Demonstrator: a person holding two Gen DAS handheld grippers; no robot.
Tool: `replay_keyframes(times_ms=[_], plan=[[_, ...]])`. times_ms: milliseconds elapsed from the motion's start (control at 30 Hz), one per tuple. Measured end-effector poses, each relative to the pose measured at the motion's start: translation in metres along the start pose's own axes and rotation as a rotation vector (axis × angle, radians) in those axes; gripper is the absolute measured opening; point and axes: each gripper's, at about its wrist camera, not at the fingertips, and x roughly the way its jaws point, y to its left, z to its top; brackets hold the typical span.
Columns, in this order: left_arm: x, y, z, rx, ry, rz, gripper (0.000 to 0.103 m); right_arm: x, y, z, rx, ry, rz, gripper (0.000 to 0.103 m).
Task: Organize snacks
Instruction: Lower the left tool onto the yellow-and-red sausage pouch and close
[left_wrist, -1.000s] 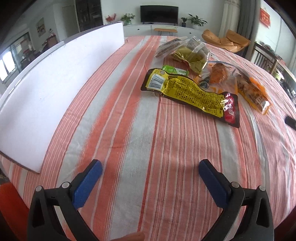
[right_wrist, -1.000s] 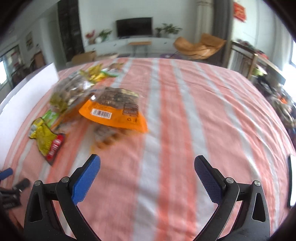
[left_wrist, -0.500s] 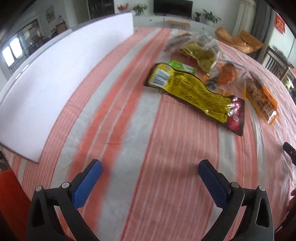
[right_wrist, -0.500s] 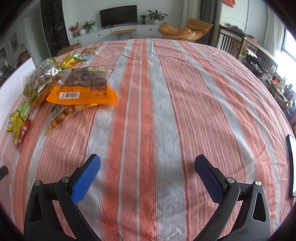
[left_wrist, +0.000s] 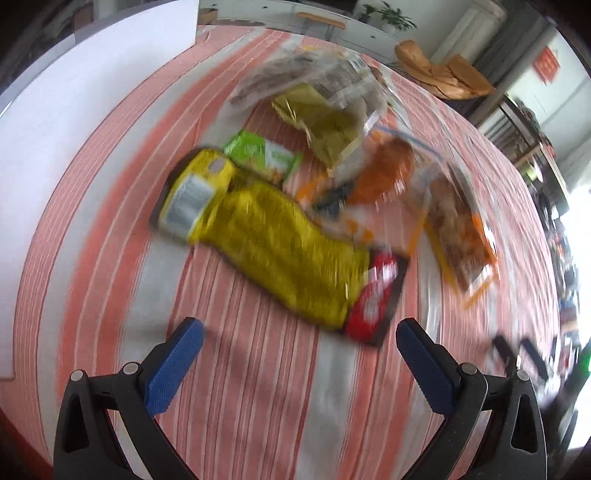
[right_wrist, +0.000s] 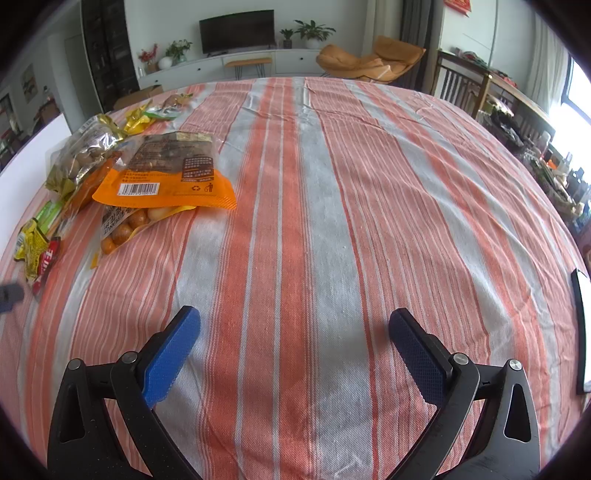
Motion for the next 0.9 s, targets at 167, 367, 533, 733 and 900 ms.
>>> replay_keyframes(times_ms=[167,367,533,733,900], plan=[[0.024,-0.018,0.039,-0.022,-0.025,0.103,0.103,0.000,0.000,0.000,0.000,0.000,0.000,0.103],[0.041,-0.035,0.056,0.125,-0.086,0.184,0.103,0.000,0.000,0.000,0.000,0.000,0.001,0.103],[0.030,-0.013,0.038,0.210,-0.068,0.194,0.103,0.000,0.000,0.000,0.000,0.000,0.000,0.103],[0.012,0.020,0.029,0.232,-0.083,0.180,0.103,0.000,0.000,0.000,0.000,0.000,0.001,0.103],[0.010,0.031,0.027,0.242,-0.114,0.175,0.103,0.000,0.000,0.000,0.000,0.000,0.001,0.103]])
